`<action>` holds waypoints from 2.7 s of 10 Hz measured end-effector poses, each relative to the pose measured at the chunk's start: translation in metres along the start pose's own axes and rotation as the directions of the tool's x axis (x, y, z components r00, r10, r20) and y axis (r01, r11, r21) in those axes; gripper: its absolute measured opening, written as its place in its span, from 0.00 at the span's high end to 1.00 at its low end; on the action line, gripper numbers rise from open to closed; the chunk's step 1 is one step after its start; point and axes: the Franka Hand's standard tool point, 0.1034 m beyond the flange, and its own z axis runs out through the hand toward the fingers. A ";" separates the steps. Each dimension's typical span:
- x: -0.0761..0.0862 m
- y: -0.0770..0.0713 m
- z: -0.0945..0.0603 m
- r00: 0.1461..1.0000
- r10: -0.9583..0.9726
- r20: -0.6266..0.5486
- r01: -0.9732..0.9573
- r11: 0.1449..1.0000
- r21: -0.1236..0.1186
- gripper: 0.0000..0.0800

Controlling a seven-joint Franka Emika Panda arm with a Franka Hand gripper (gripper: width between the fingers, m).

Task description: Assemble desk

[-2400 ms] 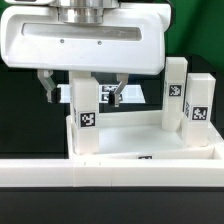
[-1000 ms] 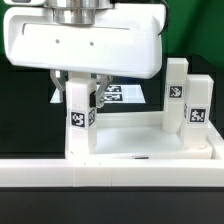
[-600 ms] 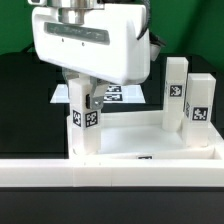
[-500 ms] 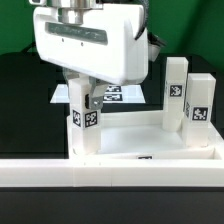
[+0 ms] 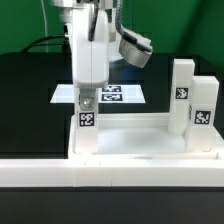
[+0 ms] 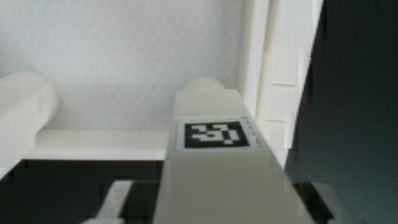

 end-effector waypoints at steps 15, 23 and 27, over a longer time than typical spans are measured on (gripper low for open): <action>-0.001 -0.001 -0.002 0.275 -0.962 -0.003 0.961 0.275 -0.012 0.19; 0.002 0.000 0.000 0.093 -0.996 -0.001 0.996 0.093 -0.013 0.64; 0.005 0.002 0.000 0.270 -0.963 0.007 0.963 0.270 -0.008 0.64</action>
Offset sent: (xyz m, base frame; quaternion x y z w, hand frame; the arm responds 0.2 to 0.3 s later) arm -0.0040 0.0003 0.0033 0.0087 0.0006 -0.2015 0.9794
